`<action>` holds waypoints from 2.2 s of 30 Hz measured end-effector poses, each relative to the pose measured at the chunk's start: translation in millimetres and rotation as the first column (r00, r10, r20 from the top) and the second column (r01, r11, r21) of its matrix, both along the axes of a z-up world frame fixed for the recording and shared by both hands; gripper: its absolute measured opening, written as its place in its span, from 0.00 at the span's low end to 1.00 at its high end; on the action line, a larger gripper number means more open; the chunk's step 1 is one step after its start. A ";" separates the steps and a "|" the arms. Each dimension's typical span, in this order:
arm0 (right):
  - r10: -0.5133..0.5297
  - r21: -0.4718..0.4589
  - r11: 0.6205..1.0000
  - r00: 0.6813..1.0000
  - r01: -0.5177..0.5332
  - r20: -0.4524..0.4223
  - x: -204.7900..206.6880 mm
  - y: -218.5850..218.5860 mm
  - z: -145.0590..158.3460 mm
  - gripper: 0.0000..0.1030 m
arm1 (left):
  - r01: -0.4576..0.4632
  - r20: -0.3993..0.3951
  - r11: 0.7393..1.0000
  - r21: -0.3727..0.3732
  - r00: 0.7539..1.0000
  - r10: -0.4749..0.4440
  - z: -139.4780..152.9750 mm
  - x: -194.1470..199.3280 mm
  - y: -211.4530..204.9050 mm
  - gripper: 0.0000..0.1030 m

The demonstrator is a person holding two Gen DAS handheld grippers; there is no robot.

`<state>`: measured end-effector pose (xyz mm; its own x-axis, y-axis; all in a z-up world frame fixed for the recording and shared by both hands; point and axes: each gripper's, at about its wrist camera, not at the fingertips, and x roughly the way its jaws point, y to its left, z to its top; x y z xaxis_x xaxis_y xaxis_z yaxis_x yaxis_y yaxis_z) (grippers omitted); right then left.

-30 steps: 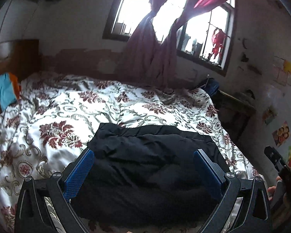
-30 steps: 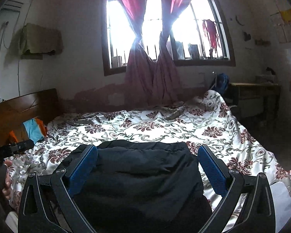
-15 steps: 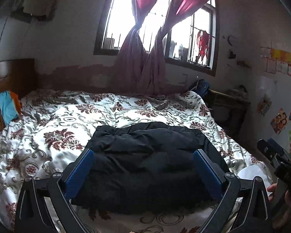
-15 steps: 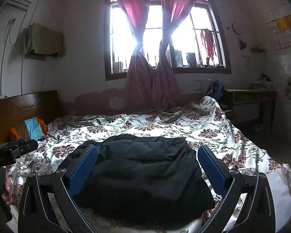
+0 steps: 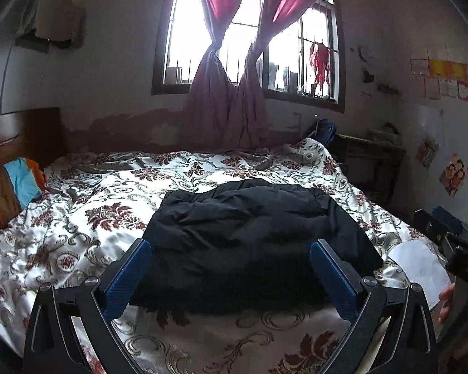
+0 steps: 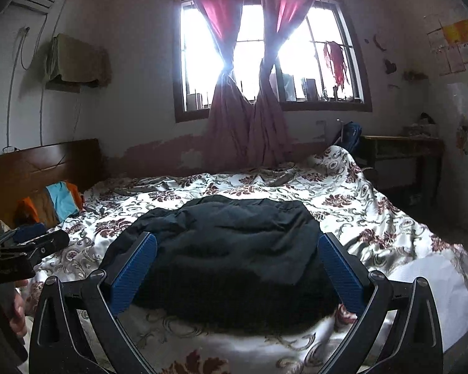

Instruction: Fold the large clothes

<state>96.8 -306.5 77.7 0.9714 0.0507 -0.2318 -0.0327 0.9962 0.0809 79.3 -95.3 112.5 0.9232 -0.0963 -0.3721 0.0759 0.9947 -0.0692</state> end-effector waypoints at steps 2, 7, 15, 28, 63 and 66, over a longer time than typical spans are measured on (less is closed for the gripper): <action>0.006 0.025 1.000 1.000 -0.005 -0.014 -1.8 -3.1 -10.2 0.99 | -0.003 0.001 1.000 -0.018 1.000 0.003 -4.9 -4.8 3.0 1.00; 0.006 0.056 0.998 0.999 -0.004 -0.039 -3.2 -6.5 -28.6 0.99 | -0.015 -0.002 1.000 -0.020 1.000 0.015 -19.1 -14.6 6.8 1.00; -0.010 -0.016 1.000 0.998 0.009 -0.064 -5.1 6.6 -47.6 0.99 | -0.028 -0.039 0.999 -0.019 0.999 0.027 -44.2 -17.7 8.8 1.00; -0.044 -0.055 0.998 0.995 0.039 -0.088 -3.3 9.6 -64.1 0.99 | -0.023 -0.068 1.000 0.016 0.997 0.024 -67.9 -24.1 4.0 1.00; -0.045 -0.072 0.997 0.995 0.038 -0.093 -6.2 16.8 -66.9 0.99 | -0.046 -0.069 0.998 0.034 0.996 0.048 -70.9 -25.7 4.2 1.00; -0.045 -0.072 0.997 0.995 0.038 -0.092 -6.2 16.9 -66.8 0.99 | -0.045 -0.070 0.998 0.034 0.996 0.048 -70.9 -25.9 4.7 1.00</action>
